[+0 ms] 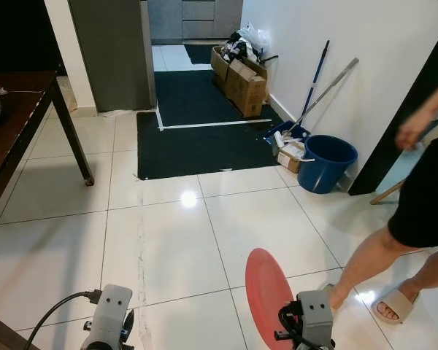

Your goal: Setting the table

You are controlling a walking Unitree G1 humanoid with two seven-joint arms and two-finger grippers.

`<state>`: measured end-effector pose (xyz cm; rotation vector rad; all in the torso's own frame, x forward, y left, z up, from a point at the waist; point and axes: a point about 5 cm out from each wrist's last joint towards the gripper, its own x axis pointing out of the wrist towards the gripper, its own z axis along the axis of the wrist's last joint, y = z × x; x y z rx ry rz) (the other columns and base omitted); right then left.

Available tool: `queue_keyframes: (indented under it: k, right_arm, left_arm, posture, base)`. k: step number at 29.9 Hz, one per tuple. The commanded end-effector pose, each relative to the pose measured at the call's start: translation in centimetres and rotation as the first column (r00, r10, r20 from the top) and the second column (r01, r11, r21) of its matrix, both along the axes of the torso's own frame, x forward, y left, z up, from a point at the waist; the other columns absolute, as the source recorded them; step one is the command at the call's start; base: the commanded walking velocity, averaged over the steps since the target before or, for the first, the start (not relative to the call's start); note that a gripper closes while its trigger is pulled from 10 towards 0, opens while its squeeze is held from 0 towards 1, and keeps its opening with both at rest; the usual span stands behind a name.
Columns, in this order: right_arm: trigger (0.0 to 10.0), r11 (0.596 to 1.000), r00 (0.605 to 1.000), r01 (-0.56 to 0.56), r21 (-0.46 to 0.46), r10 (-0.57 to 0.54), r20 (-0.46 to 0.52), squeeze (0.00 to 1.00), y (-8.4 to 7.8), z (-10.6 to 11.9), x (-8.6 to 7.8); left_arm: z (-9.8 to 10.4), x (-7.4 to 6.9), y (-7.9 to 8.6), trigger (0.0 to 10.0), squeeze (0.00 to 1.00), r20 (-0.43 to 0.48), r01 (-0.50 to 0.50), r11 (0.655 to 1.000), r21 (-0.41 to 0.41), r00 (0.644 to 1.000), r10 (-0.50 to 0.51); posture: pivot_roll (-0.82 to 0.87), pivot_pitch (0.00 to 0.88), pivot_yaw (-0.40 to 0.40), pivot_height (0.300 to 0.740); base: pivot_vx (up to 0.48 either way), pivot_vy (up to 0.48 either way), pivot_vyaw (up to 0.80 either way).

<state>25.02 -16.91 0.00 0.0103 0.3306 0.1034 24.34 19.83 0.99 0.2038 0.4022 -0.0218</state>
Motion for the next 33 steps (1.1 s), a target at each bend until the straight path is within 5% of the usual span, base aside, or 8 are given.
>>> queue_keyframes:
  k: [1,18,33]
  right_arm:
    - [10.0,1.0,1.0,0.007,-0.003,-0.007,-0.02,0.0,-0.31,-0.53,-0.44]
    - [10.0,1.0,1.0,0.016,-0.009,-0.016,0.001,0.0,-0.33,-0.27,-0.24]
    - [10.0,1.0,1.0,0.022,-0.01,-0.022,0.004,0.0,-0.4,-0.34,-0.58]
  left_arm:
    - [-0.57,-0.47,0.03,10.0,0.0,-0.03,-0.001,1.0,0.01,1.0,0.001]
    - [-0.39,-0.02,-0.38,10.0,0.0,-0.029,0.058,0.997,0.06,0.998,-0.057]
    - [-0.52,-0.37,-0.81,10.0,0.0,-0.033,0.085,0.996,0.021,0.996,-0.084]
  posture:
    - [0.13,0.088,0.029,0.74]
    - [0.12,0.089,0.043,0.74]
    - [0.12,0.094,0.052,0.74]
  base:
    - [0.0,0.0,0.0]
    - [0.0,0.0,0.0]
    - [0.0,0.0,0.0]
